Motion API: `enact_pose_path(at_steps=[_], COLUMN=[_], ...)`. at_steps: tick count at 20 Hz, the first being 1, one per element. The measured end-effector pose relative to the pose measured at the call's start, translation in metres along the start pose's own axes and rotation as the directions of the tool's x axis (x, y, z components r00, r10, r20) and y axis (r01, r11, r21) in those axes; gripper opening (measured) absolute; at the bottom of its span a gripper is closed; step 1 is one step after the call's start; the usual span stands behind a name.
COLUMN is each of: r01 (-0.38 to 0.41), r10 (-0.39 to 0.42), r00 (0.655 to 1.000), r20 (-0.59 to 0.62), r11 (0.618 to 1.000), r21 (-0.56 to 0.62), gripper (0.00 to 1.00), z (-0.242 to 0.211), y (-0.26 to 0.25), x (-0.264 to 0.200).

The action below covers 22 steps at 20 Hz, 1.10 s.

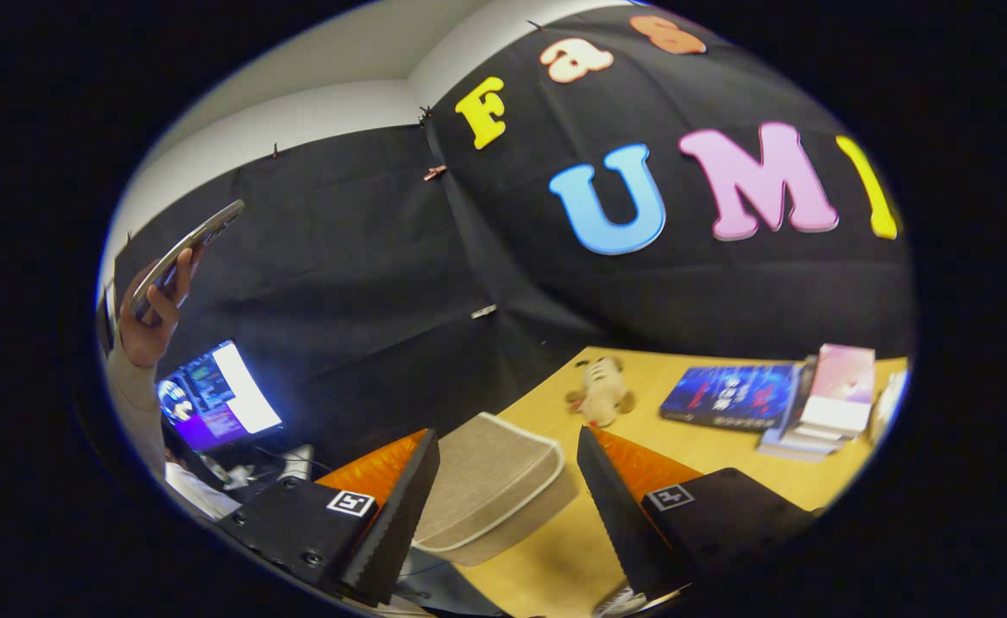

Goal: Open the storage box then place both shoes into the box .Put the left shoe in first, then the right shoe, with the right side of both shoes facing outward in a uniform manner.

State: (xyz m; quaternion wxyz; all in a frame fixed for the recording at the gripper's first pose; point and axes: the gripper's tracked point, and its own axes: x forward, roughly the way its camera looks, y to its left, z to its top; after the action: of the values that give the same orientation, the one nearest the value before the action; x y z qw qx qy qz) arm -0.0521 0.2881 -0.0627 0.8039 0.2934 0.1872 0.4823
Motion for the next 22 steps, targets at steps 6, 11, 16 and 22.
enact_pose_path(at_steps=[6,11,16,22], r01=[-0.192,-0.178,-0.197,-0.246], r10=[0.260,0.361,0.479,0.549], r00=[0.954,0.917,0.871,0.836], r20=[-0.151,-0.167,-0.114,-0.011], r11=[0.914,0.748,0.551,0.392], r21=[0.356,0.639,0.811,0.887], gripper=[0.98,0.98,0.98,0.96], z=[-0.082,-0.134,-0.163,-0.175], y=[-0.001,-0.021,-0.021,-0.018], x=[0.053,0.075,0.101,0.112])
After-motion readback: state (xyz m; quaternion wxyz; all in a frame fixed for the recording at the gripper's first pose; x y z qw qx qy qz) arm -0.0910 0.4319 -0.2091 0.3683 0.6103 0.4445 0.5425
